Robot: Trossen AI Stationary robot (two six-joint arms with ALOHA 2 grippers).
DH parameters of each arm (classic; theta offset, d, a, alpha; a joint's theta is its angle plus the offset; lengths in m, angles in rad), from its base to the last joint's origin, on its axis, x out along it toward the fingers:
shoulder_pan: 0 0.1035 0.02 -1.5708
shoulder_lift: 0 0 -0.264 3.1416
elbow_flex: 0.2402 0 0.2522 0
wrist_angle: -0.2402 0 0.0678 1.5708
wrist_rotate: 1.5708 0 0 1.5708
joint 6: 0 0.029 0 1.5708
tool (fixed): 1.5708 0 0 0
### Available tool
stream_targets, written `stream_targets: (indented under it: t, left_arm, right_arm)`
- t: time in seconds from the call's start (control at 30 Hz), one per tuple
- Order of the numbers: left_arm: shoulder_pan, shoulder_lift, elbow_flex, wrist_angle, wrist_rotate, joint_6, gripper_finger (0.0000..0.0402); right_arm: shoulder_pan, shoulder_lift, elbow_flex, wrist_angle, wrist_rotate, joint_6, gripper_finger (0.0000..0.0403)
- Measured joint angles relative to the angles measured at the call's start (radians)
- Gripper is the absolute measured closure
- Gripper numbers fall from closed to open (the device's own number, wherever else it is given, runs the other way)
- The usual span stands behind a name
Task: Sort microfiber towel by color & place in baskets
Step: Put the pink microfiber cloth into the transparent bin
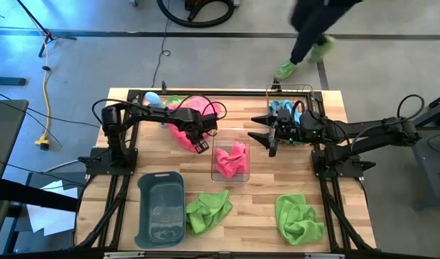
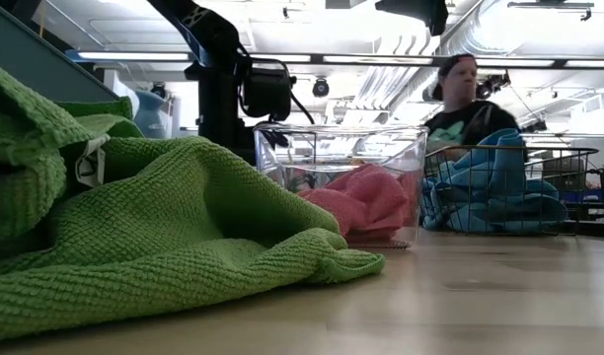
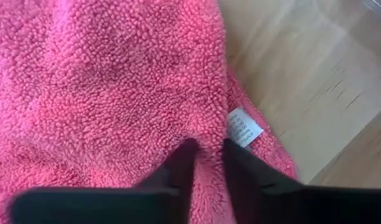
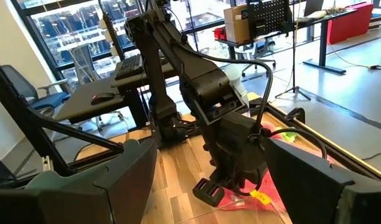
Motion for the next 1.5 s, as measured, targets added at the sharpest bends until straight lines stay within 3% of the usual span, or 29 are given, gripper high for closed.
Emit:
stream_targets:
  t: [0.1, 0.33, 0.53, 0.87, 1.2, 1.5]
  left_arm:
    - [0.001, 0.000, 0.000, 0.000, 0.008, 0.009, 0.0392]
    - [0.008, -0.024, 0.011, -0.038, 0.035, 0.012, 0.0401]
    - [0.027, -0.170, 0.079, -0.111, -0.003, 0.028, 0.0401]
    - [0.062, -0.412, 0.352, -0.137, -0.139, 0.140, 0.0401]
    - [0.046, -0.421, 0.692, -0.114, -0.160, 0.241, 0.0401]
    - [-0.021, -0.420, 0.794, -0.044, -0.143, 0.255, 0.0401]
  right_arm:
    - [0.000, 0.000, 0.000, 0.000, 0.000, 0.000, 0.0107]
    - [0.000, 0.000, 0.000, 0.000, 0.000, 0.000, 0.0107]
    - [0.000, 0.000, 0.000, -0.001, 0.000, -0.025, 0.0107]
    - [0.000, 0.000, 0.000, -0.001, 0.000, -0.053, 0.0107]
    - [0.000, 0.000, 0.000, -0.001, 0.104, -0.105, 0.0107]
    - [0.000, -0.031, 0.000, 0.000, 0.207, -0.149, 0.0107]
